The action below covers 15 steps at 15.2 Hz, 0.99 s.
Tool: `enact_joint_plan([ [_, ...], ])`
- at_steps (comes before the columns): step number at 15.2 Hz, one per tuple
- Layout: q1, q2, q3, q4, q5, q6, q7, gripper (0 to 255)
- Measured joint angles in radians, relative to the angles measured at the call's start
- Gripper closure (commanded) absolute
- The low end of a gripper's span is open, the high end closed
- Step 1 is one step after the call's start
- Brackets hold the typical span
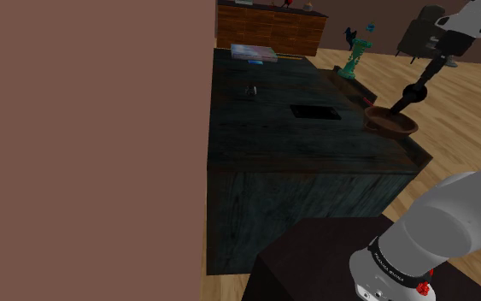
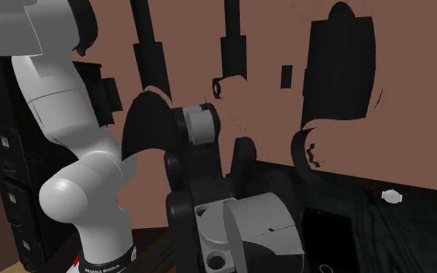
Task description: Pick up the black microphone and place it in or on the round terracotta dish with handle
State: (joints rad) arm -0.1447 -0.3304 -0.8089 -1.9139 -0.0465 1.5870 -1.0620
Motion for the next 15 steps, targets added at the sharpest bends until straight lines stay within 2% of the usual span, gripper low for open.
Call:
enact_joint_plan([
  [6, -0.006, -0.008, -0.005, -0.087, -0.008, 0.081, -0.004, 255],
  [13, -0.007, -0.009, -0.007, -0.100, -0.009, 0.093, -0.006, 255],
  [14, -0.007, -0.008, -0.007, -0.100, -0.009, 0.094, -0.006, 0],
  [15, -0.007, -0.008, -0.007, -0.100, -0.009, 0.094, -0.006, 0],
])
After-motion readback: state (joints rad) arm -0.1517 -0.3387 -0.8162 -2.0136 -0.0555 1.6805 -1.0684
